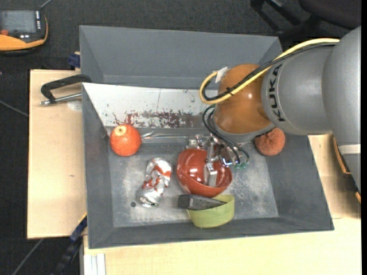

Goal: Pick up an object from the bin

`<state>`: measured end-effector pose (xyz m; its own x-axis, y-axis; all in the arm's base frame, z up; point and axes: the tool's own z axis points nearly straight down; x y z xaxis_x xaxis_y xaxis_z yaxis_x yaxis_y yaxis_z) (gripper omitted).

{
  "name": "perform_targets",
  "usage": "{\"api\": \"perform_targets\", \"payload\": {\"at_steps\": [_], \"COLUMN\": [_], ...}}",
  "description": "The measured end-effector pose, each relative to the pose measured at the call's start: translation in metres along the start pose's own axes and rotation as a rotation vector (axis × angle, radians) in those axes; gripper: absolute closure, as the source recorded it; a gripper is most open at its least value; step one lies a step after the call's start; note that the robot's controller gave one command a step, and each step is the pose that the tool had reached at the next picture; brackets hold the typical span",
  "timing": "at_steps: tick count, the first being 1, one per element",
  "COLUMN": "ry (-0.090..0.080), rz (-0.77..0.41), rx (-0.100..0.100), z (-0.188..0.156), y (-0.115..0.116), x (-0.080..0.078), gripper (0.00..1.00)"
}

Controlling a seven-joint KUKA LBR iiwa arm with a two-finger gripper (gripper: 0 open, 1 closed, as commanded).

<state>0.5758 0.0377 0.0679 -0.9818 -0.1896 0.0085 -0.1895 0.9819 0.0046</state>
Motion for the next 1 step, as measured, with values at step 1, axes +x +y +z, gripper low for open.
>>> {"api": "perform_targets", "payload": {"at_steps": [1], "ry": [-0.008], "rz": [-0.069], "rx": [0.002], "z": [-0.0039], "y": [-0.0492], "x": [-0.0084], "gripper": [0.0]}}
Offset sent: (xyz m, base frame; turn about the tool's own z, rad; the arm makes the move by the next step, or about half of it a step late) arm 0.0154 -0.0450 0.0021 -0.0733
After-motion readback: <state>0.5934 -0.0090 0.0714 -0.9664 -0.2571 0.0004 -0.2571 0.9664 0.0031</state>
